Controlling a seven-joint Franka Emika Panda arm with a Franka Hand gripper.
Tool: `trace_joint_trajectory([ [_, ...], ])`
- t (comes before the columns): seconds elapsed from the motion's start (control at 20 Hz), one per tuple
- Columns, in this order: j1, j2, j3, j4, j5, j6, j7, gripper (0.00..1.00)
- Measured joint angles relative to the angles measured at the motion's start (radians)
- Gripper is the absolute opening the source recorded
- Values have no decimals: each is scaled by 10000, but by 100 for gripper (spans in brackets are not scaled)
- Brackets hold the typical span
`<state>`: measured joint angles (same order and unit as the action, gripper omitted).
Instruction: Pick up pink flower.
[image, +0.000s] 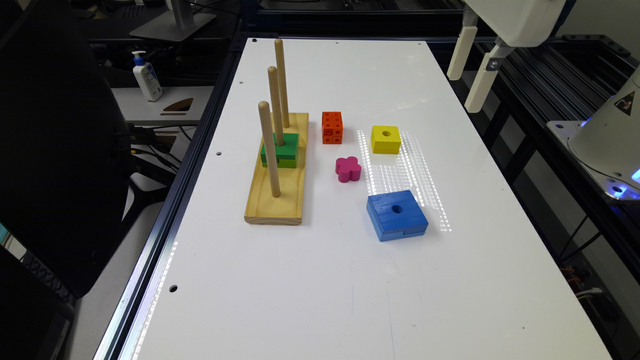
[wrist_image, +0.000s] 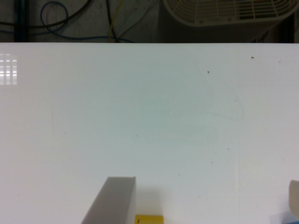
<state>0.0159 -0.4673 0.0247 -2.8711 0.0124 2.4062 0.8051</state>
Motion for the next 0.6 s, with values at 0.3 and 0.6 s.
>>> trace_joint_trajectory([
  [0.3, 7, 5, 15, 124, 0, 14, 0, 100],
  [0.6, 12, 55, 54, 296, 0, 24, 3, 100],
])
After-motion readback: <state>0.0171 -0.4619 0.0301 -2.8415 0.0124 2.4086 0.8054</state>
